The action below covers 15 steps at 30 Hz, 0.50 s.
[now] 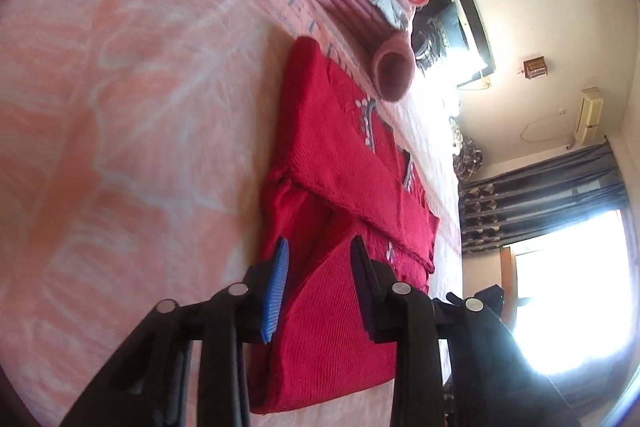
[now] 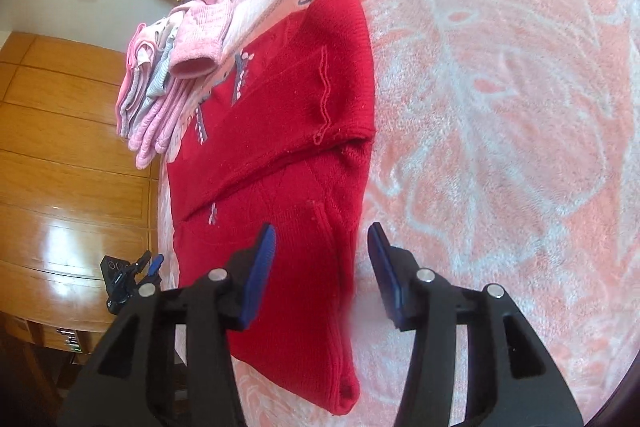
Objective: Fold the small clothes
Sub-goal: 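Fold the hem with both tools up toward the collar and release, then grasp the folded hem edge with both tools and lift it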
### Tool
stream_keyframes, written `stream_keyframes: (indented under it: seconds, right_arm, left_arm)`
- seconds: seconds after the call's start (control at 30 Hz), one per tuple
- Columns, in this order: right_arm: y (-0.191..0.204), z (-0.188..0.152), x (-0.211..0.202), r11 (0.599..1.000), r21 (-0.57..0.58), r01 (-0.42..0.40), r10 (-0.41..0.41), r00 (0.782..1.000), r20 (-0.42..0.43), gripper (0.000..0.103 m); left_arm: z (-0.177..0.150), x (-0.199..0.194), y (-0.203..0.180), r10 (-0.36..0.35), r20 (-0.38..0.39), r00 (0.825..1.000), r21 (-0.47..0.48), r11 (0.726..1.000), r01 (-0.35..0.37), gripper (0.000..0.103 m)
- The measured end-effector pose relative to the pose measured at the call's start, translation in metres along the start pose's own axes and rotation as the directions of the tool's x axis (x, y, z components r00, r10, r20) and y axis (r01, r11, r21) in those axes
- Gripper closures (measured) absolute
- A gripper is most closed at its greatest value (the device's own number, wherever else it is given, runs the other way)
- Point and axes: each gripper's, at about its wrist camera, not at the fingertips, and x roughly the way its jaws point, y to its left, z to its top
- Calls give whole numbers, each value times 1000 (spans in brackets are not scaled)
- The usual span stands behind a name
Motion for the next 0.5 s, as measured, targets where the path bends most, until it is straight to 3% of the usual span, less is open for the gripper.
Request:
stream_keyframes:
  seconds: [0.1,0.17,0.3,0.43,0.5]
  right_arm:
    - [7,2,-3,1000,-29,2,-2,1000,14,55]
    - [16,1,-1,999,-50,4,-3,1000,8,55]
    - [33,-3,7,994,-109,20,-21,1000,-5,55]
    - [39,-5,11,990,-140,30,-32,999,-13,55]
    - [38,-5,13,990,-141,29,-31,999,-14,55]
  left_arm:
    - [-2,8,-21,30,-20,999,101,994,-28,72]
    - [-5,27,-45,92,-60,994,211,974,-78,69]
    - [-18,64,-78,275,-76,959,411,884,-221,63]
    - [-26,88,-90,389,-33,921,532,787,-313,57]
    - [-31,98,-94,409,-31,912,574,754,-318,55]
